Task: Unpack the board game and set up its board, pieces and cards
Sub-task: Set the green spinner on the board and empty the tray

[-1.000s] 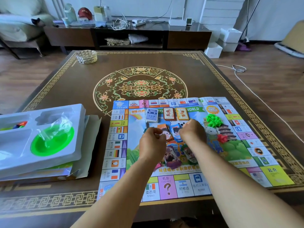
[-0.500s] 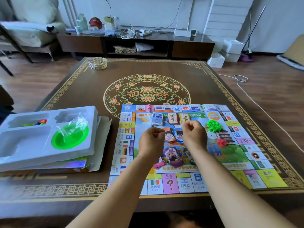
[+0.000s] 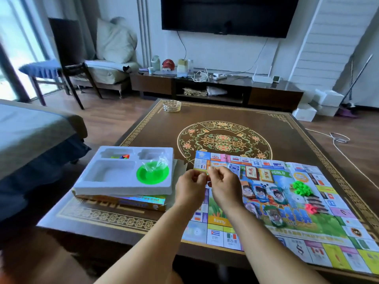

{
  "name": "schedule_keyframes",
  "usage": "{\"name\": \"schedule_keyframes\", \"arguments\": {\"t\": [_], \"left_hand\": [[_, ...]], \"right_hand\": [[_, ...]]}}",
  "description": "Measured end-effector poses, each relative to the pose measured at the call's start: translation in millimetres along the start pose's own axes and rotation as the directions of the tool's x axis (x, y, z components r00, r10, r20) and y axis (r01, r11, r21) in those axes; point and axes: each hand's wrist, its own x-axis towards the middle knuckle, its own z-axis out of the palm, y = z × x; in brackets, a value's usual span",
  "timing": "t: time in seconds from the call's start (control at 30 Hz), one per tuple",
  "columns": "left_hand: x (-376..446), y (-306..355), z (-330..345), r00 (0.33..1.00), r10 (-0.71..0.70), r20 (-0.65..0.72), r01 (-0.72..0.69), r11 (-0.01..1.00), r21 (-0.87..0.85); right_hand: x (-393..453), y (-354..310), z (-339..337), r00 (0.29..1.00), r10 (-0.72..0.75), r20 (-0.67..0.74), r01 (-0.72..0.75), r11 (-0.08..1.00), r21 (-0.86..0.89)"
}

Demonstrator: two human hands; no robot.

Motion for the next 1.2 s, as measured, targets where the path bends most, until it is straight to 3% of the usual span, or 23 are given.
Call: {"name": "schedule_keyframes", "arguments": {"t": [0.27, 0.53, 0.7, 0.9, 1.2], "left_hand": [[21.6, -10.4, -90.4, 0.989, -0.007, -0.148, 0.042, 0.97, 0.238], [66.8, -38.0, -136.9, 0.991, -0.023, -0.13, 0.092, 0.824, 0.559], [89.3, -47.5, -143.7, 0.994, -0.029, -0.104, 0.096, 0.673, 0.733], [101.9, -45.4, -139.8, 0.996, -0.069, -0.058, 0.088, 0.634, 0.769], [109.2, -49.3, -134.7, 0.996, -0.079, -0.049, 0.088, 0.647, 0.758]], "right_hand": [[-5.7, -35.5, 65.2, 0.984, -0.018, 0.177, 0.013, 1.0, 0.026], [11.5, -39.7, 106.3, 0.942, -0.004, 0.335, 0.054, 0.989, -0.138], [26.2, -35.1, 127.4, 0.914, -0.021, 0.405, 0.172, 0.924, -0.34], [34.8, -38.1, 140.4, 0.871, -0.056, 0.489, 0.329, 0.804, -0.495], [46.9, -41.1, 164.2, 0.913, -0.088, 0.399, 0.309, 0.788, -0.532]]}}
